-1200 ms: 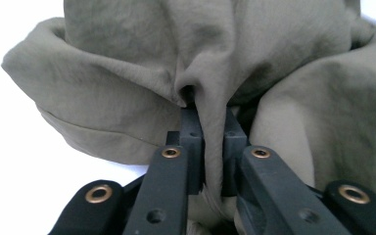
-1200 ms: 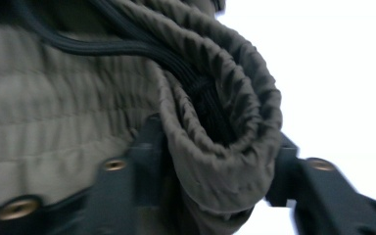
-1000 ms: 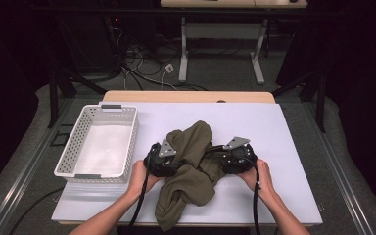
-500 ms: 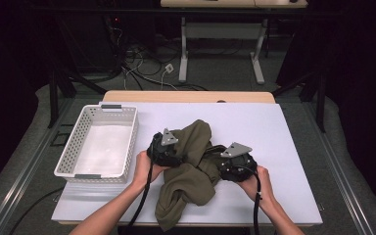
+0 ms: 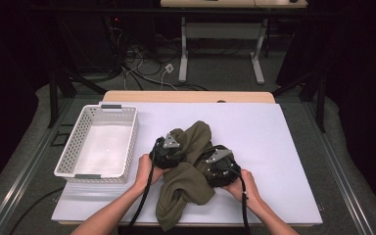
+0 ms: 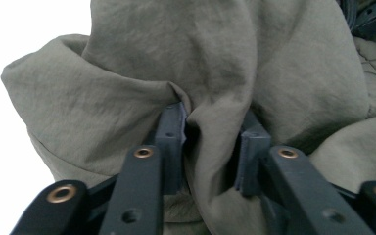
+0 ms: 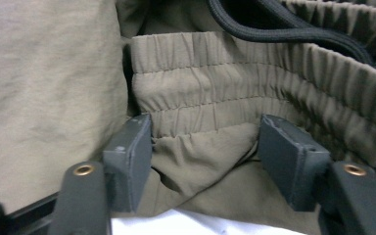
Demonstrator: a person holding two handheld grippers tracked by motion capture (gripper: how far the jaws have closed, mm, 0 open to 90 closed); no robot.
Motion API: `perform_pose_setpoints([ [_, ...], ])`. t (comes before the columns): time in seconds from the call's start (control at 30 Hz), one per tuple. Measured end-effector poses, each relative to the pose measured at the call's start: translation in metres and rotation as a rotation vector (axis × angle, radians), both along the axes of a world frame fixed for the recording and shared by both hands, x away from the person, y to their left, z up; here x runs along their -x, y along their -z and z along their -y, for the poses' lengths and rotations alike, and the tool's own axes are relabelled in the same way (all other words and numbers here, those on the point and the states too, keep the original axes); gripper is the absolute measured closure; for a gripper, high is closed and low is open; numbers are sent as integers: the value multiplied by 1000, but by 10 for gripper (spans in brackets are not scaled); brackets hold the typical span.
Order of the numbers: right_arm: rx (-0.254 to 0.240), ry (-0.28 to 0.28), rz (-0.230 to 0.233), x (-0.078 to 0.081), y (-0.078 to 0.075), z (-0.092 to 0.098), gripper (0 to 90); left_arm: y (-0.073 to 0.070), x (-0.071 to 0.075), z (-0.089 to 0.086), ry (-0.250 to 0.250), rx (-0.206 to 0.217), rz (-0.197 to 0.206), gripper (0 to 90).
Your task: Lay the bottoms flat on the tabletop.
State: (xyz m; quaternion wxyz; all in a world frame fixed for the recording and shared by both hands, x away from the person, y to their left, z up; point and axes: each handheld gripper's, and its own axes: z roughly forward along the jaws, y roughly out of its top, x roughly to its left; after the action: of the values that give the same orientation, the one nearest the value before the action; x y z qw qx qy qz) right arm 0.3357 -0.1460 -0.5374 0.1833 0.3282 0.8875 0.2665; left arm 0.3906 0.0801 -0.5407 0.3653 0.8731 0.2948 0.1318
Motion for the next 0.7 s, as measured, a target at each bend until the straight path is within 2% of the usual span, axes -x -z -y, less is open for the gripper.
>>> perform_pose_setpoints([
  [0.1,-7,2,-7,0,1,-1,456,2,1,2,6,-5,0,780],
  [0.23,-8,-3,9,0,1,0,547,2,2,4,1,0,1,818],
  [0.3,-14,-1,4,0,1,0,606,2,2,3,-2,5,-2,823],
  [0.43,-14,-18,6,0,3,-1,653,1,3,3,-2,14,6,826],
  [0.5,-22,-21,7,1,2,1,736,1,4,3,2,16,13,826],
  [0.6,-21,-17,4,2,1,3,761,-1,5,2,2,18,19,830],
  [0.7,-12,-13,27,3,0,4,801,-2,7,1,2,16,26,839],
])
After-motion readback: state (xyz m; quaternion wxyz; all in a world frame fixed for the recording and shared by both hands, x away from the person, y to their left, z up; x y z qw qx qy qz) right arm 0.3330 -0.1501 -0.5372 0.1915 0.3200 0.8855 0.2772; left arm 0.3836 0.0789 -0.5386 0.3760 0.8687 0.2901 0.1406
